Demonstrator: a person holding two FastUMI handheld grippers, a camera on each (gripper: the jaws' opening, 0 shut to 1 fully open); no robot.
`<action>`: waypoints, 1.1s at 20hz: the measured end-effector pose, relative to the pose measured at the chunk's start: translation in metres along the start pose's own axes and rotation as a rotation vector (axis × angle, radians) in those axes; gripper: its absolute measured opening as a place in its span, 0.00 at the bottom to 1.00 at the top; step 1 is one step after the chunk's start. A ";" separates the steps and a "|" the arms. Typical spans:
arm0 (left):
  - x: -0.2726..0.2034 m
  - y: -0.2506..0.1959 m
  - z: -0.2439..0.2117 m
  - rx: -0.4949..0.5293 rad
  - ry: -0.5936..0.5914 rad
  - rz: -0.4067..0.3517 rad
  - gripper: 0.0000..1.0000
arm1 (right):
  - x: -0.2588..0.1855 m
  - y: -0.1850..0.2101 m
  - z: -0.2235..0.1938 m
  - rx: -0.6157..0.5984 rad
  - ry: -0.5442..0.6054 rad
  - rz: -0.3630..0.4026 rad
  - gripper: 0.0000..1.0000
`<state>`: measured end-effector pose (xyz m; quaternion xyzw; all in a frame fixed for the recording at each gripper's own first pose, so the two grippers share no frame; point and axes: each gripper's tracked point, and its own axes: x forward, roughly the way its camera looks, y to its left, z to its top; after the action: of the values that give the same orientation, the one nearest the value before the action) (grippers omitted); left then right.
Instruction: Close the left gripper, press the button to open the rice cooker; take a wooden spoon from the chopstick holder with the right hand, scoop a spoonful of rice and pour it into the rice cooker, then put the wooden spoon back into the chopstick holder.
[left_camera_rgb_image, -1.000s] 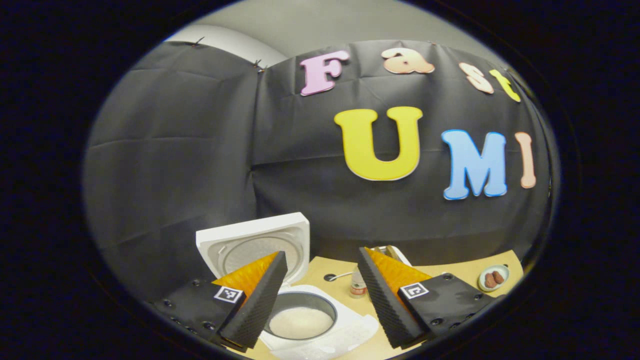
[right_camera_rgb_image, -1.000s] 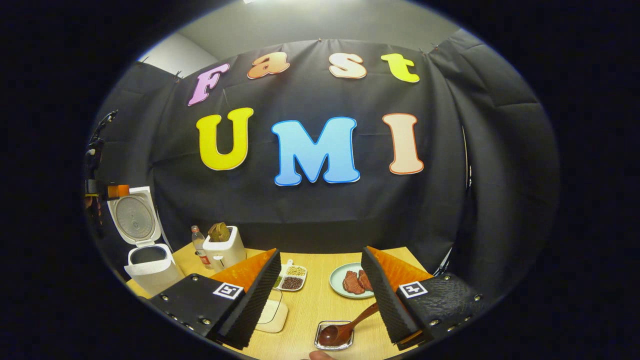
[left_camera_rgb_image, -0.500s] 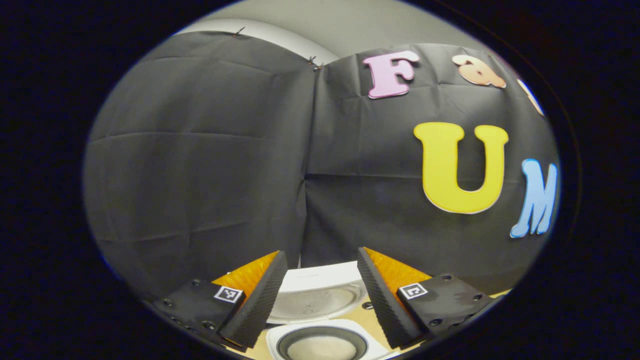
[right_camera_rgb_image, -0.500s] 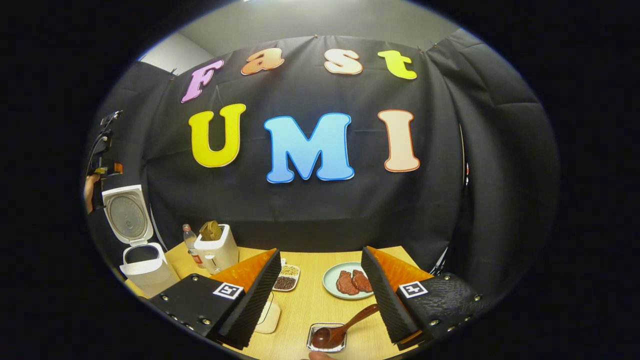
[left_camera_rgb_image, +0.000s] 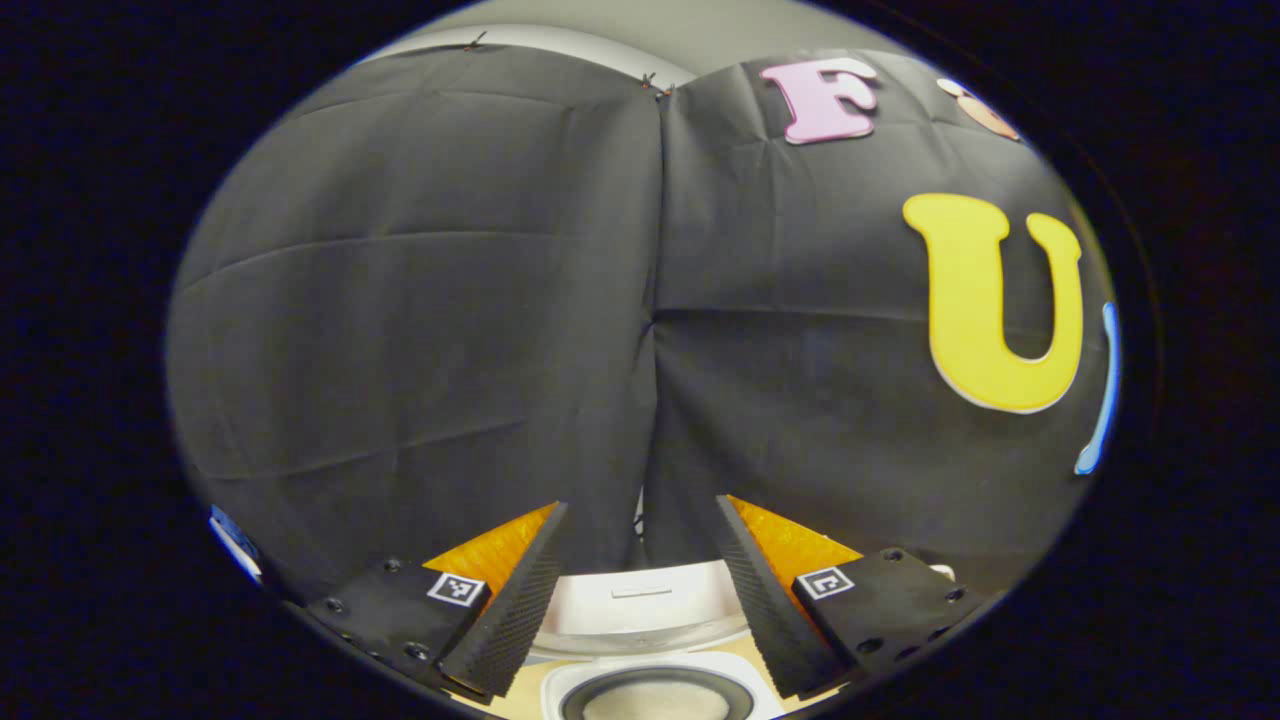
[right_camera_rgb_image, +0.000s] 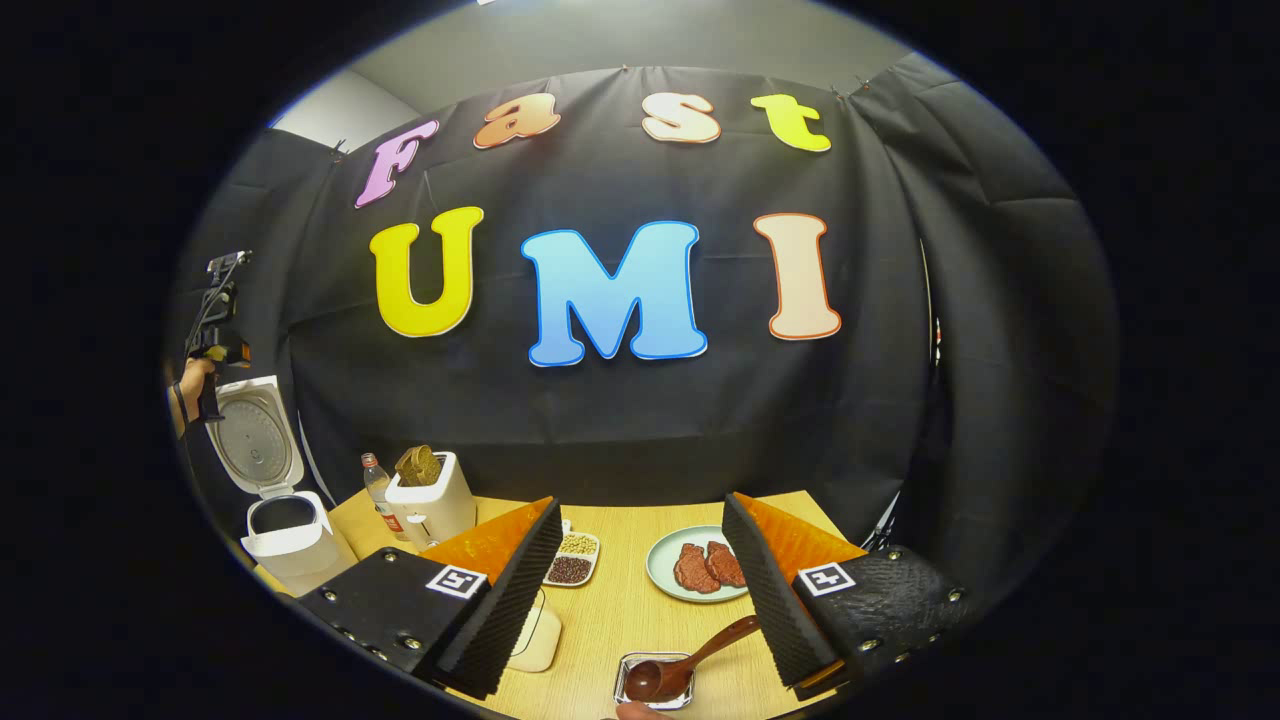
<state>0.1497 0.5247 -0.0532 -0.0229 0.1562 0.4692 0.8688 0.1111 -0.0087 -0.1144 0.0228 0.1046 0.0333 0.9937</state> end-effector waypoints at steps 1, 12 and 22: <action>0.002 0.000 -0.010 0.005 0.030 0.001 0.97 | 0.000 -0.001 0.001 -0.001 0.000 0.000 0.97; -0.045 -0.004 -0.031 -0.028 0.007 -0.016 0.99 | -0.013 0.000 0.011 0.009 -0.039 0.018 0.97; -0.111 -0.018 -0.087 -0.028 -0.007 -0.027 0.98 | -0.040 -0.025 0.047 0.009 -0.161 -0.026 0.97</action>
<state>0.0855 0.4084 -0.1054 -0.0354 0.1462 0.4596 0.8753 0.0831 -0.0382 -0.0613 0.0286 0.0247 0.0179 0.9991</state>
